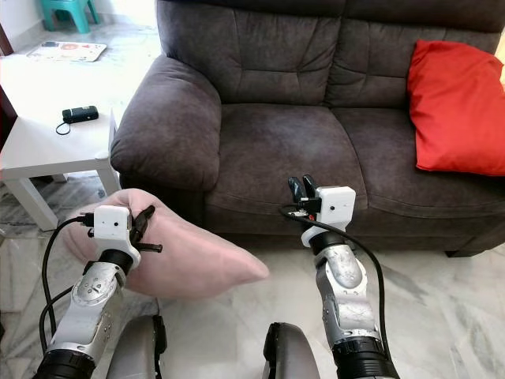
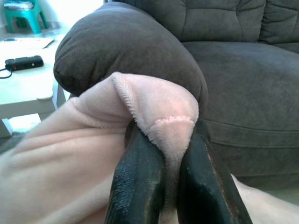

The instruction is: Move the pillow to the sofa from floor

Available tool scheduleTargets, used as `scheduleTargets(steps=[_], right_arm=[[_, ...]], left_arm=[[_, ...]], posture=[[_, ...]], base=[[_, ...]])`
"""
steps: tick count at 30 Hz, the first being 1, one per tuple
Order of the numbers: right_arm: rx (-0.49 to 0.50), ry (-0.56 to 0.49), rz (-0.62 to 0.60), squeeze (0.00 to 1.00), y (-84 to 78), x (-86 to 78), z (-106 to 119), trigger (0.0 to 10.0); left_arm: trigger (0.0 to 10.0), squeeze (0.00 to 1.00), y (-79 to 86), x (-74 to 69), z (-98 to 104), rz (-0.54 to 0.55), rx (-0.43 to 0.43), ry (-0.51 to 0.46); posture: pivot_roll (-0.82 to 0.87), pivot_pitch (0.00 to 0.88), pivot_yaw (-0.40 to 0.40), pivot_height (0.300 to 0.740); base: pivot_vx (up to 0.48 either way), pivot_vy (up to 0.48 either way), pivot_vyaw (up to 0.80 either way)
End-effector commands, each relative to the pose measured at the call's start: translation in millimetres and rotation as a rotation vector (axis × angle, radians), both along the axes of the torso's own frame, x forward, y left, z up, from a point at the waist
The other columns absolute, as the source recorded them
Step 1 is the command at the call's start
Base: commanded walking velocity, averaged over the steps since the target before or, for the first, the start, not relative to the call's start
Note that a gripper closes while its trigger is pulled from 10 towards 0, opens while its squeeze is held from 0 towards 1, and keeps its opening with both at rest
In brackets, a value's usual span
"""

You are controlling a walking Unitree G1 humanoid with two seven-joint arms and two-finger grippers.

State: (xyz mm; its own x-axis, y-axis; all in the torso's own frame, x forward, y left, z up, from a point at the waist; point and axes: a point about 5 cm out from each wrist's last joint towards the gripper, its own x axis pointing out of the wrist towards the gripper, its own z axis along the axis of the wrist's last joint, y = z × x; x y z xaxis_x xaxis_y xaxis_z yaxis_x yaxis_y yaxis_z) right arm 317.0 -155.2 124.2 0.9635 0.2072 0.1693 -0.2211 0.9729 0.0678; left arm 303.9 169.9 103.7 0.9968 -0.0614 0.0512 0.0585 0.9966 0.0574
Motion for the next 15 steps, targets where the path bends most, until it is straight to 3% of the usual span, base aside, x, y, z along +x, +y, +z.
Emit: scheduleTargets(steps=[1, 15], right_arm=[[0.008, -0.007, -0.013, 0.00, -1.6, 0.3, 2.1, 10.0], [0.007, -0.007, -0.004, 0.00, 1.1, 1.9, 2.8, 10.0]], left_arm=[[10.0, 0.00, -8.7, 3.6, 29.0, -0.032, 0.008, -0.129], [10.0, 0.00, -12.3, 4.7, 30.9, -0.045, 0.003, -0.124]], posture=[[0.04, 0.000, -0.080, 0.568], [0.04, 0.000, -0.086, 0.620]], base=[[0.000, 0.000, 0.00], [0.000, 0.000, 0.00]])
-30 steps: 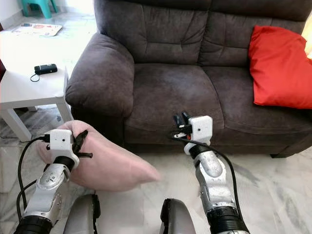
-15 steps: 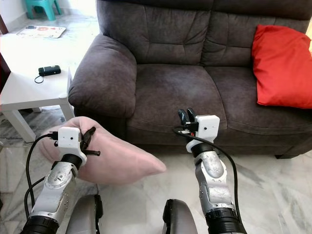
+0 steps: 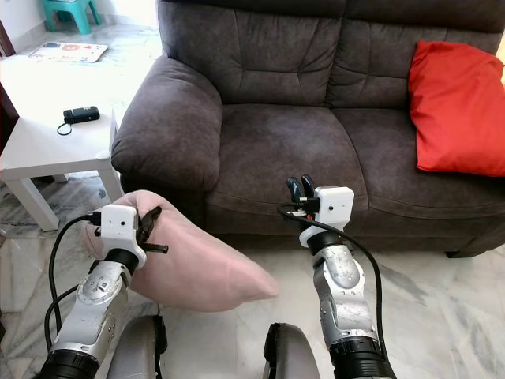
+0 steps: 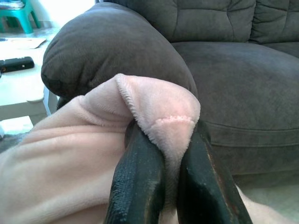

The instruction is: Move the pillow to the sofa from floor

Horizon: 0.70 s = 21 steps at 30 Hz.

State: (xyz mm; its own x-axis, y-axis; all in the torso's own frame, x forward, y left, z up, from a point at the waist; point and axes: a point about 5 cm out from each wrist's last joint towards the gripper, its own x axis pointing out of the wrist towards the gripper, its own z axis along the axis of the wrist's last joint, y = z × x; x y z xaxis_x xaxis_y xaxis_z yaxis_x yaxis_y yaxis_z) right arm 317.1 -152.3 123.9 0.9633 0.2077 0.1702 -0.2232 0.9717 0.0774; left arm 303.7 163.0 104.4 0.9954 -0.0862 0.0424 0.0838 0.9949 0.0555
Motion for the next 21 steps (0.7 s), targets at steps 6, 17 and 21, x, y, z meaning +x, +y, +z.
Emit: scheduleTargets(steps=[6, 17, 21], right_arm=[[-0.002, -0.007, -0.006, 0.00, -1.0, 1.6, 2.1, 10.0], [-0.008, -0.006, 0.006, 0.00, 1.9, 2.5, 2.1, 10.0], [-0.008, -0.007, 0.006, 0.00, 2.2, 3.7, 2.8, 10.0]], left_arm=[[10.0, 0.00, -6.0, 5.2, 30.2, -0.022, 0.003, -0.128], [10.0, 0.00, -6.5, 5.2, 30.1, -0.026, 0.006, -0.124], [10.0, 0.00, -7.6, 5.5, 30.2, -0.031, 0.005, -0.123]], posture=[[0.04, 0.000, -0.084, 0.666], [0.05, 0.000, -0.086, 0.736], [0.05, 0.000, -0.086, 0.740]], base=[[0.000, 0.000, 0.00], [0.000, 0.000, 0.00], [0.000, 0.000, 0.00]])
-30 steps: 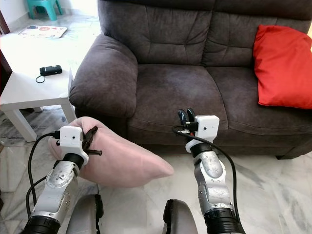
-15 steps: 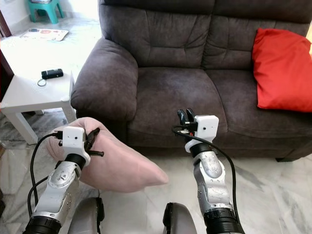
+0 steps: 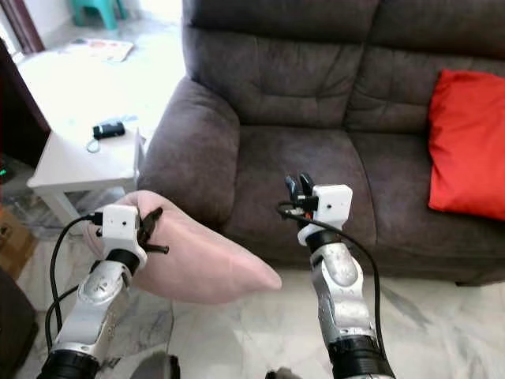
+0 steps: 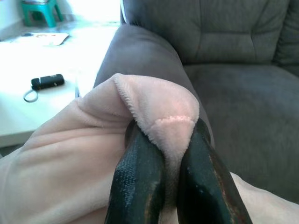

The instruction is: Move the pillow to the sofa from floor

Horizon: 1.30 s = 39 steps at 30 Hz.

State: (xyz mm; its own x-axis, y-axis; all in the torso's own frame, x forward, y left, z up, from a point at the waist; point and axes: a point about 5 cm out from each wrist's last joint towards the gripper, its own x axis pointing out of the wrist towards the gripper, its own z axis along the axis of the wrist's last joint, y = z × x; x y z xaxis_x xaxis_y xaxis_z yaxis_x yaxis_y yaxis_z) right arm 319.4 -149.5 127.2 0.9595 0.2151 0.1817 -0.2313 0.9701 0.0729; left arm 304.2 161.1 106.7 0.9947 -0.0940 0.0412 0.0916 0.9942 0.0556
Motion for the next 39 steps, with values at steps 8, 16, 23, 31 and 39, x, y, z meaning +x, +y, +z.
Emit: scheduleTargets(steps=[8, 16, 23, 31, 39], right_arm=[[-0.008, 0.006, 0.002, 0.00, 0.0, 2.7, 0, 10.0], [-0.031, 0.018, 0.010, 0.00, -3.9, 4.1, -1, 10.0], [-0.063, 0.028, 0.043, 0.00, -4.2, 4.3, -3, 10.0], [-0.126, 0.041, 0.079, 0.00, -11.7, 2.3, -6, 10.0], [-0.480, 0.222, 0.528, 0.00, -14.3, -30.7, -45, 10.0]], left_arm=[[10.0, 0.00, -5.8, 6.3, 29, -0.024, 0.002, -0.127], [10.0, 0.00, -5.7, 7.2, 29, -0.029, 0.003, -0.124], [10.0, 0.00, -7.2, 8.3, 30, -0.040, 0.002, -0.124], [10.0, 0.00, -10.2, 8.6, 29, -0.058, -0.001, -0.115], [10.0, 0.00, -10.9, 9.9, 28, -0.079, 0.004, -0.101]], posture=[[0.05, 0.000, -0.086, 0.740], [0.05, 0.000, -0.084, 0.740], [0.05, 0.000, -0.081, 0.740], [0.05, 0.000, -0.079, 0.740], [0.03, 0.000, -0.074, 0.740]], base=[[0.000, 0.000, 0.00], [0.000, 0.000, 0.00], [0.000, 0.000, 0.00], [0.000, 0.000, 0.00], [0.000, 0.000, 0.00]])
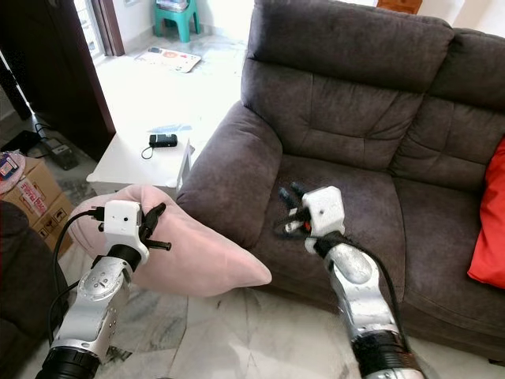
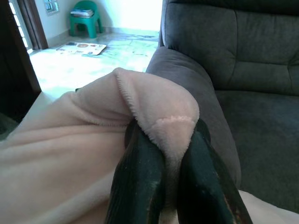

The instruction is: Move the pillow to the sofa from floor

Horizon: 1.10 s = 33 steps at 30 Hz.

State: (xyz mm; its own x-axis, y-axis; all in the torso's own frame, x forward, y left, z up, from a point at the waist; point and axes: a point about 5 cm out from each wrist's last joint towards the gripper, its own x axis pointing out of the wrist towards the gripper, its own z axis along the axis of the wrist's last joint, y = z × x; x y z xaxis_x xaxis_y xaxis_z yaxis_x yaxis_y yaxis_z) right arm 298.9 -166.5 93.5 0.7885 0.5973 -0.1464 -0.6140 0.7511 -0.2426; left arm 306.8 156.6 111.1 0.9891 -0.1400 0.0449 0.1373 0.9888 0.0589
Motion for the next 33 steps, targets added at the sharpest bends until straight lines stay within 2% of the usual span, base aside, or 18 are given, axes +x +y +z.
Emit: scheduleTargets(steps=[1, 2, 5, 11, 12, 13, 19, 22, 25, 27, 29, 33], right_arm=[[-0.118, 0.109, 0.167, 0.00, 0.9, -18.2, -19, 10.0], [-0.155, 0.153, 0.191, 0.00, -3.5, -23.4, -27, 10.0], [-0.191, 0.147, 0.178, 0.00, -8.3, -24.0, -30, 10.0], [-0.191, 0.155, 0.150, 0.02, -13.4, -21.2, -32, 10.0], [-0.184, 0.158, 0.161, 0.91, -13.1, -21.9, -32, 10.0], [-0.183, 0.162, 0.187, 1.00, -11.3, -23.8, -32, 10.0], [-0.260, 0.182, 0.212, 1.00, -11.1, -26.9, -41, 10.0], [-0.263, 0.195, 0.196, 1.00, -12.3, -26.8, -45, 10.0], [-0.324, 0.226, 0.195, 1.00, -15.5, -29.9, -54, 10.0], [-0.328, 0.228, 0.190, 1.00, -16.1, -29.9, -55, 10.0], [-0.253, 0.215, 0.137, 1.00, -17.6, -27.5, -52, 10.0], [-0.263, 0.207, 0.094, 1.00, -22.9, -25.8, -53, 10.0]], left_arm=[[10.0, 0.00, -6.6, 7.6, 23, -0.034, -0.001, -0.096], [10.0, 0.00, -7.5, 8.0, 23, -0.038, -0.004, -0.095], [10.0, 0.00, -9.2, 8.2, 23, -0.046, -0.006, -0.092], [10.0, 0.00, -11.8, 7.7, 21, -0.061, -0.008, -0.085], [10.0, 0.00, -12.1, 7.7, 21, -0.064, -0.008, -0.083], [10.0, 0.00, -12.7, 8.1, 22, -0.068, -0.009, -0.083], [10.0, 0.00, -13.4, 9.3, 23, -0.073, -0.010, -0.087], [10.0, 0.00, -14.7, 9.2, 23, -0.079, -0.013, -0.086], [10.0, 0.00, -16.6, 9.5, 23, -0.090, -0.014, -0.083], [10.0, 0.00, -16.8, 9.7, 23, -0.091, -0.015, -0.083], [10.0, 0.00, -17.3, 10.1, 24, -0.098, -0.018, -0.082], [10.0, 0.00, -18.4, 10.8, 24, -0.116, -0.020, -0.075]], posture=[[0.04, 0.000, -0.075, 0.740], [0.03, 0.000, -0.075, 0.740], [0.04, 0.000, -0.077, 0.740], [0.03, 0.000, -0.074, 0.740], [0.03, 0.000, -0.074, 0.740], [0.03, 0.000, -0.077, 0.740], [0.03, 0.000, -0.081, 0.740], [0.03, 0.000, -0.085, 0.740], [0.03, 0.000, -0.089, 0.740], [0.03, 0.000, -0.089, 0.740], [0.03, 0.000, -0.086, 0.740], [0.01, 0.000, -0.078, 0.740]], base=[[0.000, 0.000, 0.00], [0.000, 0.000, 0.00], [0.000, 0.000, 0.00], [0.000, 0.000, 0.00], [0.000, 0.000, 0.00], [0.000, 0.000, 0.00], [0.000, 0.000, 0.00], [0.000, 0.000, 0.00], [0.000, 0.000, 0.00], [0.000, 0.000, 0.00], [0.000, 0.000, 0.00], [0.000, 0.000, 0.00]])
